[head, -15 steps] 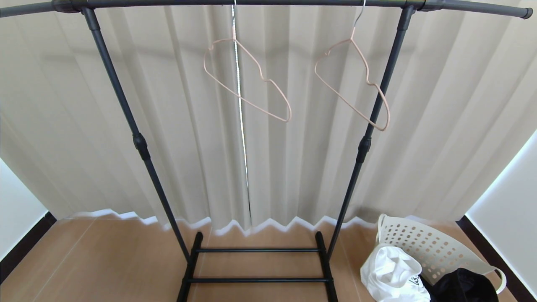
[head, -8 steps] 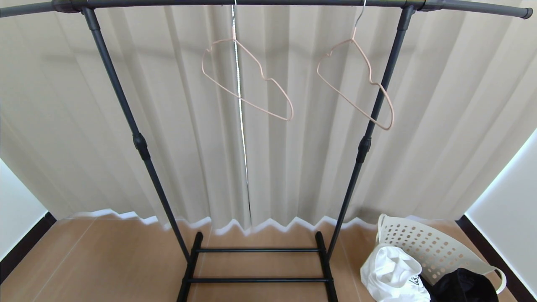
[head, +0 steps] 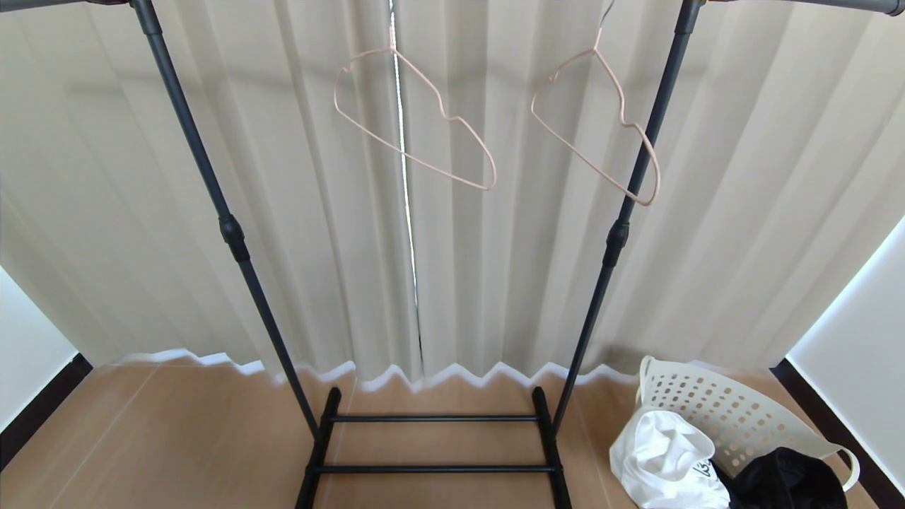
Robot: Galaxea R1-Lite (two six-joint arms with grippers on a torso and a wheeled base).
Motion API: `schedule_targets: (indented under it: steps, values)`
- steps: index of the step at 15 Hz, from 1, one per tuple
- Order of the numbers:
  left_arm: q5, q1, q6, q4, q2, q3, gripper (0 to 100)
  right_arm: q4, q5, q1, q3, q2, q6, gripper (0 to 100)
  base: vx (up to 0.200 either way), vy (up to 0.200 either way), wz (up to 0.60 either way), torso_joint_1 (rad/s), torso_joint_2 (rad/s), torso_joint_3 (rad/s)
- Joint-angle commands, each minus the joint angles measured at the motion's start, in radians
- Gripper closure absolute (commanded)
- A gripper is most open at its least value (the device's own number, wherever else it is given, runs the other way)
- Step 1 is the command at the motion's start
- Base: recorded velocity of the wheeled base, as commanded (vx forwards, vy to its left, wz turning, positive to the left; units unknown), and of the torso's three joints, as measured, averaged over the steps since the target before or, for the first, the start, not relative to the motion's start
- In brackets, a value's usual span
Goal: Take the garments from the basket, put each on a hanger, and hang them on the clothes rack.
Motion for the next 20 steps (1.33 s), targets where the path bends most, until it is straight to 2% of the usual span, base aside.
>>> schedule_targets:
  steps: [1, 10, 15, 20]
  values:
    - [-0.001, 0.000, 0.002, 0.000, 0.000, 0.000, 0, -0.001, 0.000, -0.001, 0.000, 0.002, -0.001, 0, 0.000, 0.000, 0.00, -0.105, 0.40, 0.305]
    - [-0.007, 0.000, 0.005, 0.000, 0.000, 0.000, 0, -0.002, 0.000, -0.001, 0.000, 0.001, -0.002, 0, 0.000, 0.000, 0.00, -0.053, 0.43, 0.363]
    - [-0.006, 0.000, 0.003, 0.000, 0.000, 0.000, 0, -0.002, 0.000, -0.001, 0.000, 0.001, -0.004, 0, 0.000, 0.000, 0.00, -0.002, 0.07, 0.063]
    - [-0.003, 0.000, 0.003, 0.000, 0.000, 0.000, 0, -0.002, 0.000, -0.001, 0.000, 0.001, -0.004, 0, 0.000, 0.000, 0.00, 0.010, 0.18, 0.187]
